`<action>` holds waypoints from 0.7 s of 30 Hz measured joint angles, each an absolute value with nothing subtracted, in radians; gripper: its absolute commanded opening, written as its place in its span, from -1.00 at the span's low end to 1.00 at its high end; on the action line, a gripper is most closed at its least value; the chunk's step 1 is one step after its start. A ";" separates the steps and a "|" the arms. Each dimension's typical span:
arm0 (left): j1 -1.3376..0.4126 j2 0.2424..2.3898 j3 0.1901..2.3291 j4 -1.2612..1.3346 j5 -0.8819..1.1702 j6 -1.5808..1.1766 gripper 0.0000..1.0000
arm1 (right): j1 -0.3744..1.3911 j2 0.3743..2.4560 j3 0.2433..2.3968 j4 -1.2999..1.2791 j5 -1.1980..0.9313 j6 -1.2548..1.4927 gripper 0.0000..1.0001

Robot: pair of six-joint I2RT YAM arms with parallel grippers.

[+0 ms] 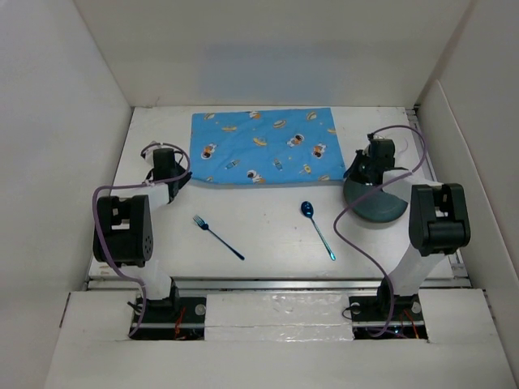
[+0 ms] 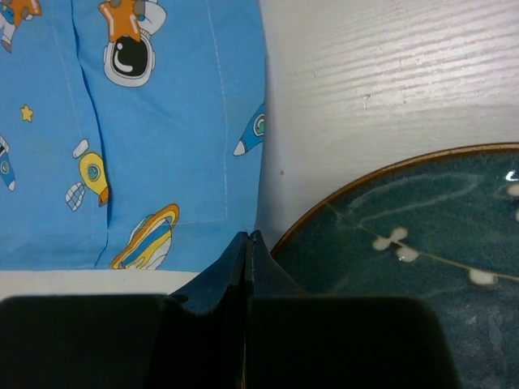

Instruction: Set the dinner table for one person

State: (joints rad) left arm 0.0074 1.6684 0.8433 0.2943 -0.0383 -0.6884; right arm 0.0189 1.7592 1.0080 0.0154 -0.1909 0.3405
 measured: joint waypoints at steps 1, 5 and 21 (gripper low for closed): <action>0.005 1.663 0.842 0.284 -0.043 -0.691 -1.00 | 0.019 1.754 0.997 0.019 -0.191 0.342 -1.00; -0.002 1.621 0.838 0.256 -0.067 -0.701 -1.00 | 0.024 1.720 0.961 0.031 -0.191 0.344 -0.91; -0.003 1.506 0.835 0.137 -0.077 -0.756 0.16 | 0.054 1.563 0.939 -0.056 -0.123 0.340 -0.15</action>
